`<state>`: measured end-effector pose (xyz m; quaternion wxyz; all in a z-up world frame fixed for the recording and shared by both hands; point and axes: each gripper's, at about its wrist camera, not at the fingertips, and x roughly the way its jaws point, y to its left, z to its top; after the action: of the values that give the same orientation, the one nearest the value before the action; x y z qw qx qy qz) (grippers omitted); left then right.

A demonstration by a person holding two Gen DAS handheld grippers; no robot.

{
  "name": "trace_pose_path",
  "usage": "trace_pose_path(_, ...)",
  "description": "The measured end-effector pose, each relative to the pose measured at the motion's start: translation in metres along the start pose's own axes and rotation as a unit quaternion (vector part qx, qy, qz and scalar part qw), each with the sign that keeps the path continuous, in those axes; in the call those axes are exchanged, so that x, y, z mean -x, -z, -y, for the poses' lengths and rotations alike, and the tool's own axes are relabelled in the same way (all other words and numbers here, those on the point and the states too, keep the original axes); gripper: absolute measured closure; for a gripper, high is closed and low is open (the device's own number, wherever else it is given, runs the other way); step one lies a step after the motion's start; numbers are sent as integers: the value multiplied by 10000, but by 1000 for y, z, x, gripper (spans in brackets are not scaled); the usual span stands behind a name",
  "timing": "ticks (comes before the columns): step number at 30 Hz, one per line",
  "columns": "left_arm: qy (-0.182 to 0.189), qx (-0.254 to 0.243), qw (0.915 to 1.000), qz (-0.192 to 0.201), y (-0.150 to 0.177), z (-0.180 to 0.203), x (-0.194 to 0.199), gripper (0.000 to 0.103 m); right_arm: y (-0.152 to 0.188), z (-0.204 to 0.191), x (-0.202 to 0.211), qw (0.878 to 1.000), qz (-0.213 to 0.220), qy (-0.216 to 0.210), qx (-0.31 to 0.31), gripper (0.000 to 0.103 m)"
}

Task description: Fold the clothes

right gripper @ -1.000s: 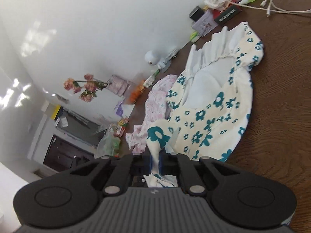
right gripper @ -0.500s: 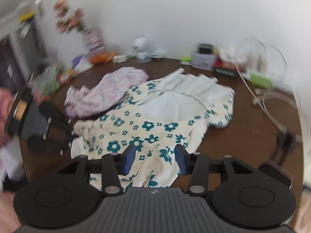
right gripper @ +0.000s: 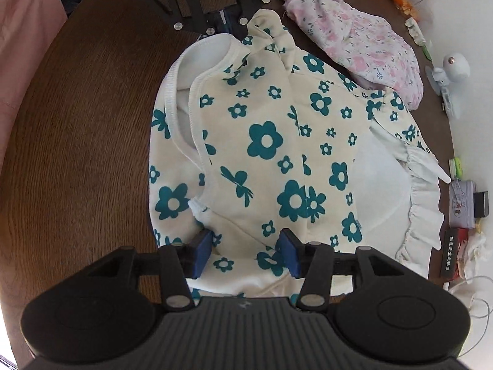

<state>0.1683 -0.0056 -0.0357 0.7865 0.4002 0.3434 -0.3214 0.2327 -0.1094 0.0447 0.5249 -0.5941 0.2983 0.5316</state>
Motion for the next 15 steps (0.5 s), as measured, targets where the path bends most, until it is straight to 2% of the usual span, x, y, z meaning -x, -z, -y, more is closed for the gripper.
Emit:
trace_pose_path(3,20,-47,10000,7,0,-1,-1,100,-1,1,-9,9999,32,-61,142,54)
trace_pose_path(5,20,-61,10000,11,-1,-1,-2,100,-1,3,-14,9997,54,-176,156,58)
trace_pose_path(7,19,-55,10000,16,0,-1,-3,100,-1,8,-15,9991,68,-415,-16,74)
trace_pose_path(8,13,-58,10000,23,0,-1,-3,100,-1,11,-15,9984,73,-551,-130,88)
trace_pose_path(9,7,-62,10000,31,0,-1,-3,100,-1,13,-14,9979,81,-601,-231,92)
trace_pose_path(12,-169,-130,9996,173,0,3,3,101,5,15,-6,9972,206,-389,-599,97)
trace_pose_path(15,-485,-172,9980,358,-1,7,16,102,22,17,22,9881,844,-42,-1286,97)
